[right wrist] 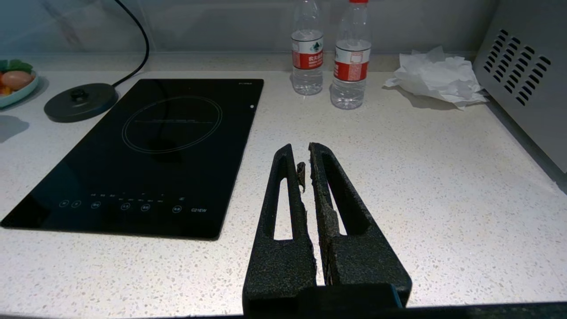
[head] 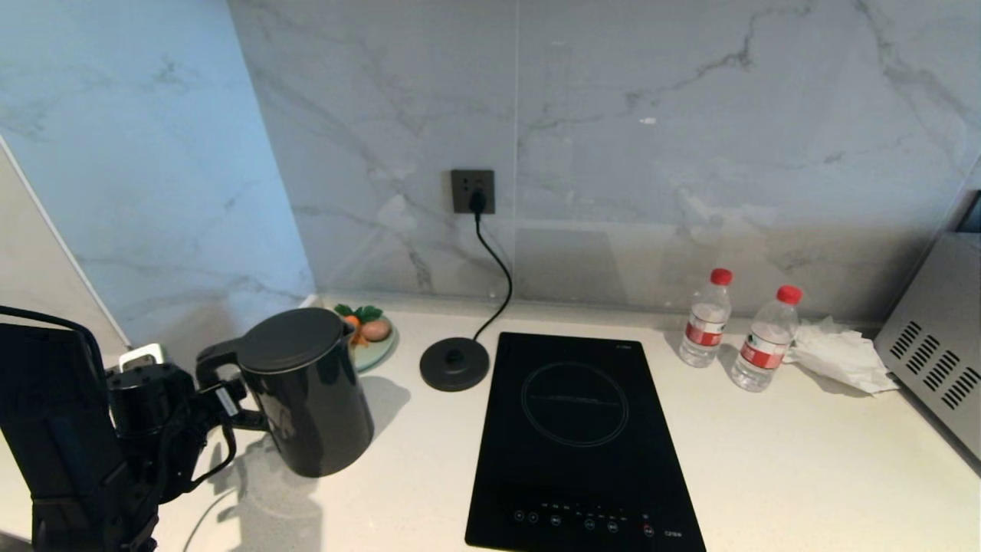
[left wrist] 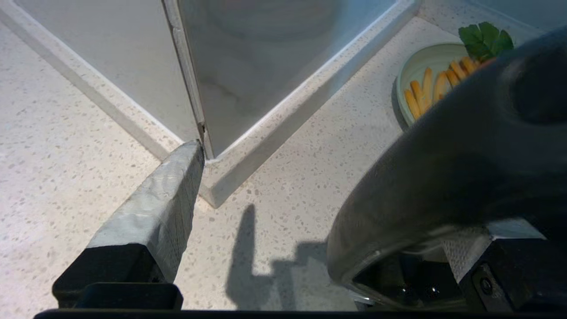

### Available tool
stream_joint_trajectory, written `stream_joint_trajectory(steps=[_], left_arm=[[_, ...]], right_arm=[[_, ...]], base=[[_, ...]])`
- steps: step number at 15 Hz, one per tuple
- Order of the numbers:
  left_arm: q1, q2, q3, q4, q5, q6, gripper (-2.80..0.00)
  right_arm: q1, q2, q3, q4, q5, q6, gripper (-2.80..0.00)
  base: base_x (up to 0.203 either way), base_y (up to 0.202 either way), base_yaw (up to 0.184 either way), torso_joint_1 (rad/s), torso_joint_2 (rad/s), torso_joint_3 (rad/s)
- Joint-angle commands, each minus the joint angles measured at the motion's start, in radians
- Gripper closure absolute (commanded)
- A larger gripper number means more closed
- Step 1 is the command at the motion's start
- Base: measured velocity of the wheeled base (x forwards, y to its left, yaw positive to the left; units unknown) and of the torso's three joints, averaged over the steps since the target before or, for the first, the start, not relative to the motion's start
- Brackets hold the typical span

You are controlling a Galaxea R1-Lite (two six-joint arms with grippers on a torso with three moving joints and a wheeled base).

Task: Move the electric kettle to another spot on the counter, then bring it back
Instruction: Grab the kettle

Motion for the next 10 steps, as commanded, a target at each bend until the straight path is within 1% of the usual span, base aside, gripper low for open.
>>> stream_joint_trajectory(steps=[1,4,7,9,10], left_arm=[[0.016,0.007,-0.010,-0.009,-0.037,-0.004,-2.80],[0.052,0.013,-0.041,-0.009,-0.052,-0.006,-2.80],[0.097,0.015,-0.046,-0.009,-0.146,-0.009,-2.80],[0.127,0.029,-0.059,-0.009,-0.184,-0.010,-2.80],[0.131,0.032,-0.068,-0.009,-0.194,-0.010,-2.80]], right_arm=[[0.000,0.000,0.001,0.000,0.000,0.000,0.00],[0.000,0.000,0.001,-0.001,0.000,0.000,0.00],[0.000,0.000,0.001,-0.001,0.000,-0.001,0.00],[0.000,0.000,0.000,-0.001,0.000,0.000,0.00],[0.000,0.000,0.001,0.000,0.000,0.000,0.00]], base=[[0.000,0.000,0.000,0.000,0.00,0.000],[0.000,0.000,0.000,0.000,0.00,0.000],[0.000,0.000,0.000,0.000,0.00,0.000],[0.000,0.000,0.000,0.000,0.00,0.000],[0.000,0.000,0.000,0.000,0.00,0.000]])
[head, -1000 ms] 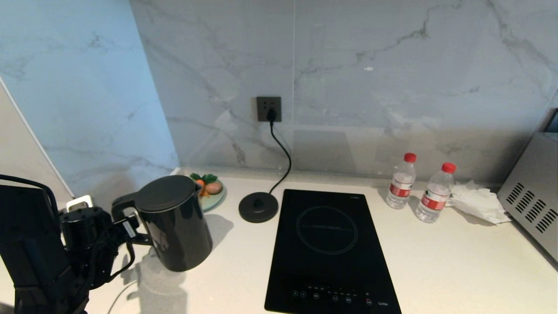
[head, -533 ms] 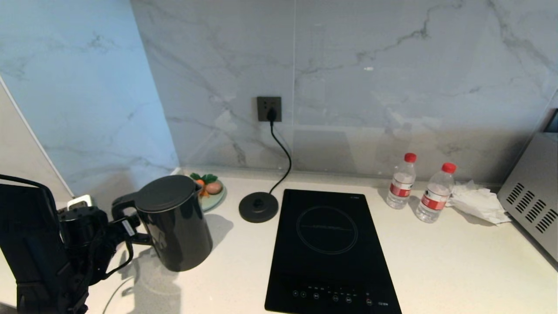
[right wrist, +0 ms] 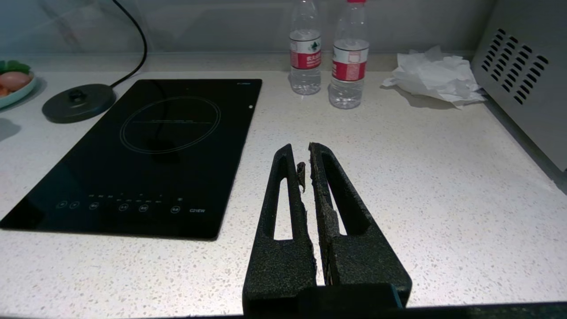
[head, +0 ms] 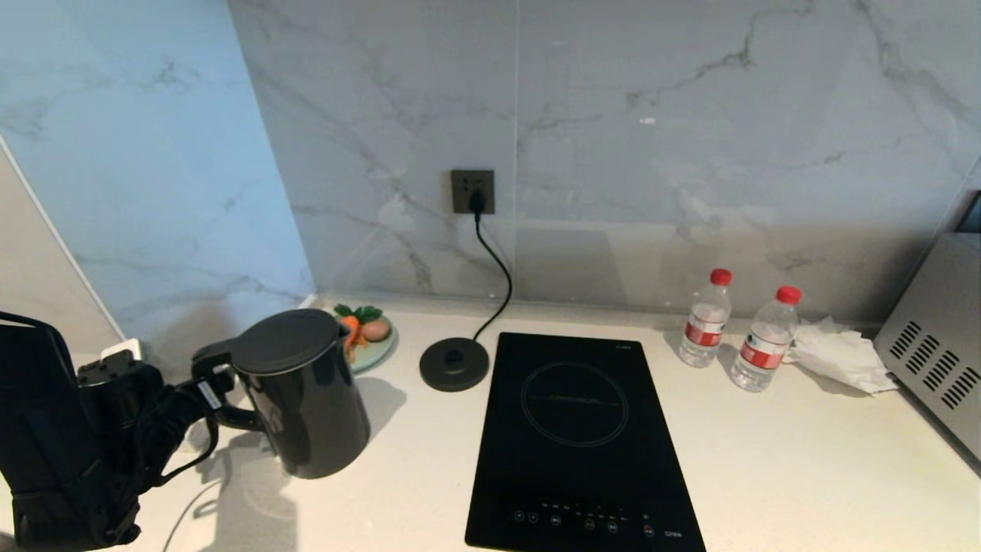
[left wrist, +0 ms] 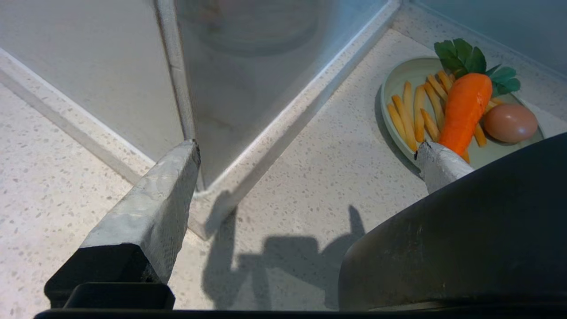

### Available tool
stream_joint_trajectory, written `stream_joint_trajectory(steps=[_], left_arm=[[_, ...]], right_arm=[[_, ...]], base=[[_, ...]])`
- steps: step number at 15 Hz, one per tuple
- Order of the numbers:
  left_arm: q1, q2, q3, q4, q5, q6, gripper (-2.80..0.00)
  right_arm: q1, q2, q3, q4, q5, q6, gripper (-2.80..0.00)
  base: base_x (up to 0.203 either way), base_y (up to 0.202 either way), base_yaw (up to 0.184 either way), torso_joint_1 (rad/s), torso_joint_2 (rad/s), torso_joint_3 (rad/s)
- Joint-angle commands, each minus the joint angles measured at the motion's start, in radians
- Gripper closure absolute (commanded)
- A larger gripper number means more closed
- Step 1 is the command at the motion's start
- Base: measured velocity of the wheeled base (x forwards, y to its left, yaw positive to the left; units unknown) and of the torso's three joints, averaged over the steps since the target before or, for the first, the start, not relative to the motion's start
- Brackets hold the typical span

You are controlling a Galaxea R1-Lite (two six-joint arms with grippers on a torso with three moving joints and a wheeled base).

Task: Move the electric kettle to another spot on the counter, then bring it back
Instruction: Grab the kettle

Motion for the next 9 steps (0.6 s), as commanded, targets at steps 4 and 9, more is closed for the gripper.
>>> stream_joint_trajectory(steps=[4,9], left_arm=[[0.005,0.013,-0.014,-0.009,-0.003,-0.002,-2.80],[-0.018,0.007,-0.003,-0.009,-0.001,-0.001,-2.80]], right_arm=[[0.000,0.000,0.000,-0.001,0.000,-0.001,0.00],[0.000,0.000,0.001,-0.002,0.001,-0.001,0.00]], base=[[0.000,0.000,0.000,0.000,0.00,0.000],[0.000,0.000,0.000,0.000,0.00,0.000]])
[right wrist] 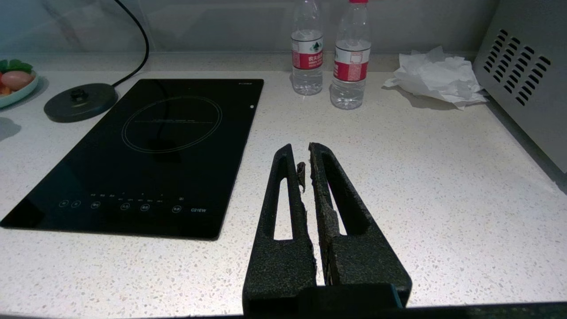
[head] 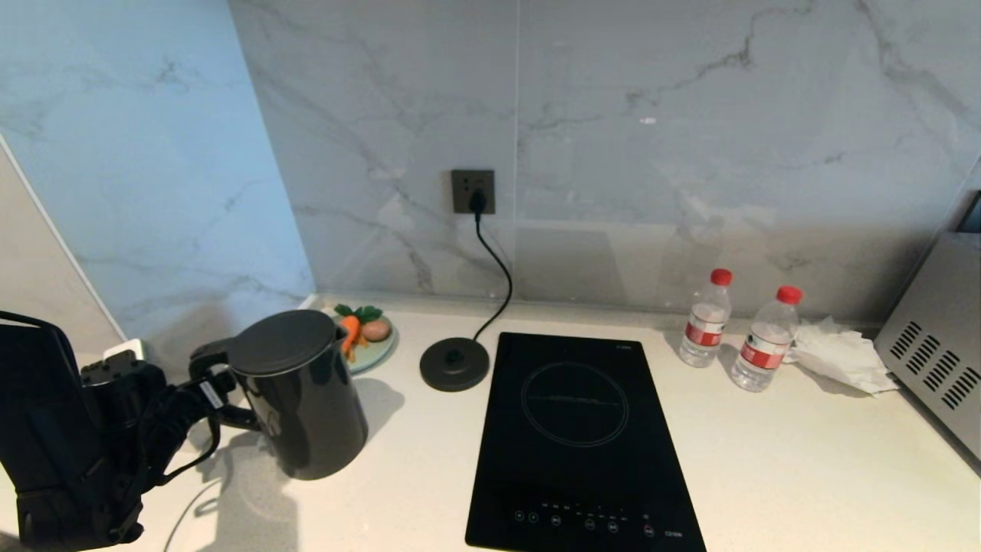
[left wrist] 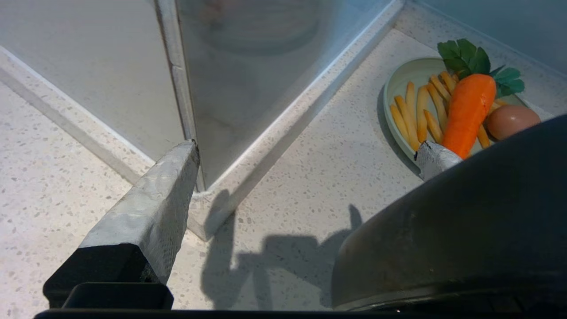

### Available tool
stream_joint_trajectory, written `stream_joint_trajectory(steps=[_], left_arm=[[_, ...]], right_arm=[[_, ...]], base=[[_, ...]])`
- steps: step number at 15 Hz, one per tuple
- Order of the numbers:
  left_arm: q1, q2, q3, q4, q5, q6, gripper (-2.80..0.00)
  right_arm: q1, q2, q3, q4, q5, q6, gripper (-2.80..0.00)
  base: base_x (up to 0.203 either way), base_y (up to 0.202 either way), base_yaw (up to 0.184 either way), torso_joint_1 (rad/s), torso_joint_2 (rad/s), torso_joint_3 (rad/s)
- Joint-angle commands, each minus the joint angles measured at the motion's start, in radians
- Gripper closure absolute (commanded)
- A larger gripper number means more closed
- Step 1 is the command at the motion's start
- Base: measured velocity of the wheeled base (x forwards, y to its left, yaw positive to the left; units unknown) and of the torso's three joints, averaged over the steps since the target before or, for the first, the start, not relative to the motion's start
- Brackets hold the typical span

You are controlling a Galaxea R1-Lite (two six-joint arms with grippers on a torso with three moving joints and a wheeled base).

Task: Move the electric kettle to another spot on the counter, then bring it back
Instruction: Grab the kettle

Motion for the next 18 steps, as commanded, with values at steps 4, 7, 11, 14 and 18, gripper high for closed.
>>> stream_joint_trajectory(steps=[4,7,11,14,18], left_arm=[[-0.037,-0.012,-0.019,-0.009,0.006,0.007,-2.80],[-0.043,-0.011,-0.024,-0.009,0.012,0.007,-2.80],[-0.044,-0.005,-0.026,-0.009,0.013,0.005,-2.80],[-0.044,-0.008,-0.026,-0.009,0.013,0.005,0.00],[-0.039,-0.005,-0.026,-0.009,0.013,0.005,0.00]], right_arm=[[0.000,0.000,0.000,-0.001,0.000,0.000,0.00],[0.000,0.000,0.000,-0.001,0.000,0.000,0.00],[0.000,0.000,-0.001,-0.001,0.000,0.001,0.00],[0.000,0.000,-0.001,-0.001,0.000,0.001,0.00],[0.000,0.000,0.000,-0.001,0.000,0.000,0.00]], base=[[0.000,0.000,0.000,0.000,0.00,0.000],[0.000,0.000,0.000,0.000,0.00,0.000],[0.000,0.000,0.000,0.000,0.00,0.000],[0.000,0.000,0.000,0.000,0.00,0.000],[0.000,0.000,0.000,0.000,0.00,0.000]])
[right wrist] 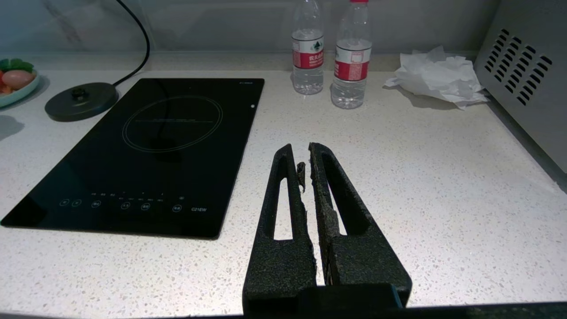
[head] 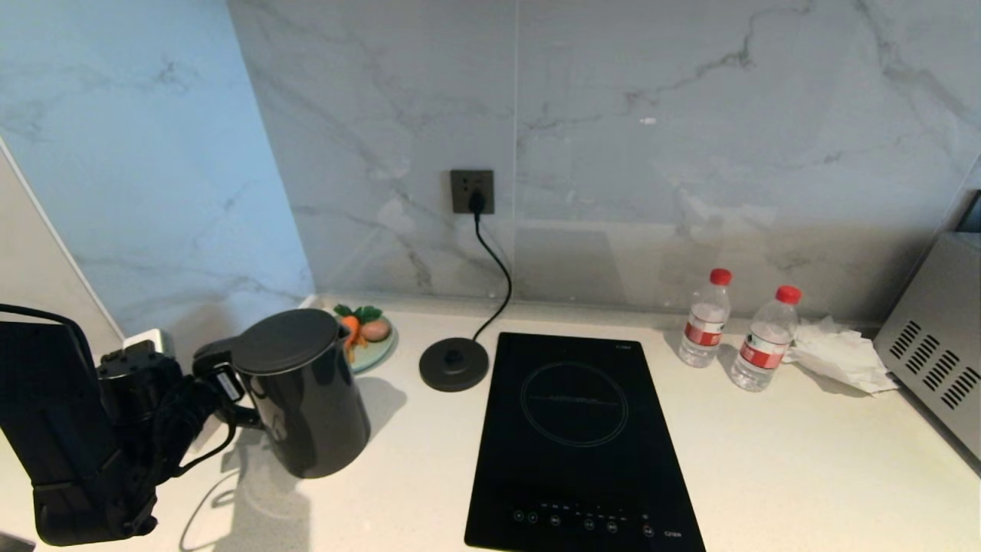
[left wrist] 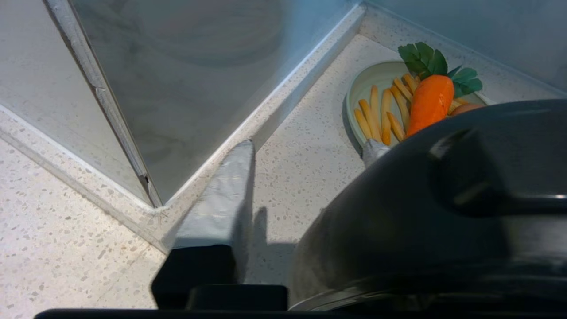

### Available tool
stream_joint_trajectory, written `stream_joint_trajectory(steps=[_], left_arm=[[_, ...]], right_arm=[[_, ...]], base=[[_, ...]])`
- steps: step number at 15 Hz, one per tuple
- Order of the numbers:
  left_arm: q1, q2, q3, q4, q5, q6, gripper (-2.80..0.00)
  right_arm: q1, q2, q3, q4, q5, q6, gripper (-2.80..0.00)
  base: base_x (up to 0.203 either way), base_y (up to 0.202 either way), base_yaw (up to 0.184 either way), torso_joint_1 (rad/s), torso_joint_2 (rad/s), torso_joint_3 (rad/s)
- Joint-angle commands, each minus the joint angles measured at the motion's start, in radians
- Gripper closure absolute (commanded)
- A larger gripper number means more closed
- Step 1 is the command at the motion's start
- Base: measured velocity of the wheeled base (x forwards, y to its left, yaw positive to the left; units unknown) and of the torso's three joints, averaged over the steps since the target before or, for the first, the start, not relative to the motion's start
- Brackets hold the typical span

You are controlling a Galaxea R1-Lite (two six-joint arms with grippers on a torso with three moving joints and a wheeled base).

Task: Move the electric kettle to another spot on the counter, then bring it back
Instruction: Grab the kettle

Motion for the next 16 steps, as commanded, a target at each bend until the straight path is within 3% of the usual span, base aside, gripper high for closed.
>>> stream_joint_trajectory(steps=[1,9,16], left_arm=[[0.004,0.000,0.000,-0.009,0.004,-0.002,0.00],[-0.001,-0.020,0.002,-0.009,0.007,0.000,0.00],[-0.071,-0.117,0.003,-0.009,0.033,-0.002,0.00]], right_arm=[[0.000,0.000,0.000,0.000,0.000,0.000,0.00],[0.000,0.000,0.000,-0.001,0.000,0.000,0.00],[0.000,0.000,0.000,-0.002,0.000,0.000,0.00]], base=[[0.000,0.000,0.000,0.000,0.00,0.000],[0.000,0.000,0.000,0.000,0.00,0.000],[0.000,0.000,0.000,0.000,0.00,0.000]])
